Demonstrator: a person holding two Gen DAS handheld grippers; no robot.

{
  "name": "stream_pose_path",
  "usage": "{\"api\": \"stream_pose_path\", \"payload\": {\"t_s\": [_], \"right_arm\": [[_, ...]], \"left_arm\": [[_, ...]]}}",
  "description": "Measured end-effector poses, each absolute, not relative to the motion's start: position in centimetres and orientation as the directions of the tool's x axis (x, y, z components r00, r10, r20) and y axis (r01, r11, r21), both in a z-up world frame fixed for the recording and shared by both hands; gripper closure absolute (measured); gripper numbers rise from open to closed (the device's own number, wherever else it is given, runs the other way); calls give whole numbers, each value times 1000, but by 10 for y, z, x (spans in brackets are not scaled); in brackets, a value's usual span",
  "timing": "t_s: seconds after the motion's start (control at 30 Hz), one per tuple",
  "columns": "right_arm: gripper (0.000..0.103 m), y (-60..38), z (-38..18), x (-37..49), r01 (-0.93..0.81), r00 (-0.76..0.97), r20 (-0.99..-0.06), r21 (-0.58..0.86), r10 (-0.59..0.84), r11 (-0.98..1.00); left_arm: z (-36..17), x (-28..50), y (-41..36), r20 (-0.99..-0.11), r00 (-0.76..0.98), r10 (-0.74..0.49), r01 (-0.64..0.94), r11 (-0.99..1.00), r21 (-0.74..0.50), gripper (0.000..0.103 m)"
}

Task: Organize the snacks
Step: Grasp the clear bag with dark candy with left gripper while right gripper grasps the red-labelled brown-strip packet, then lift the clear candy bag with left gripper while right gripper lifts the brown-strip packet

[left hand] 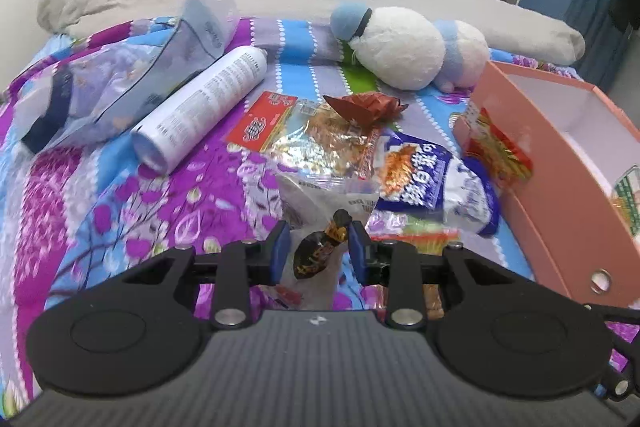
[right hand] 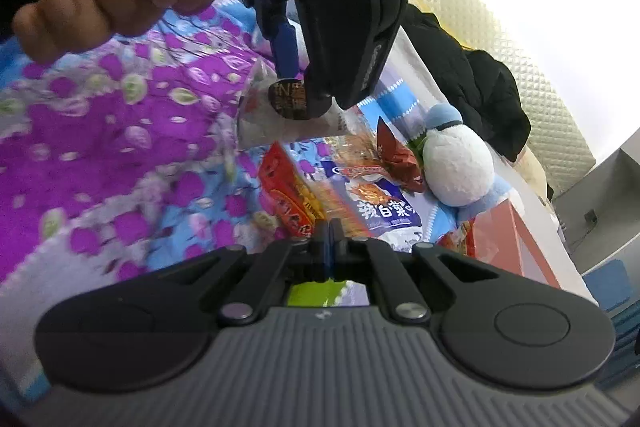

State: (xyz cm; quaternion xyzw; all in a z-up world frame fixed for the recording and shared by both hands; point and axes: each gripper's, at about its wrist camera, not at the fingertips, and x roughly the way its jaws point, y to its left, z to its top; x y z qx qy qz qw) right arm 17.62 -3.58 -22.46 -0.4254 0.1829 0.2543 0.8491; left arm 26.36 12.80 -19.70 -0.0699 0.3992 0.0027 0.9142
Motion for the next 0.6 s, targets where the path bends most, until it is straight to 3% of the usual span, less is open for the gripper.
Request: {"api": "stream_pose_path", "payload": {"t_s": [0.6], "right_arm": [[101,-84,-212,87,-612,784,-563,-630,262,477]], "left_arm": [[-192,174,99,-762,622,-179,-89,951,-297,69]]}}
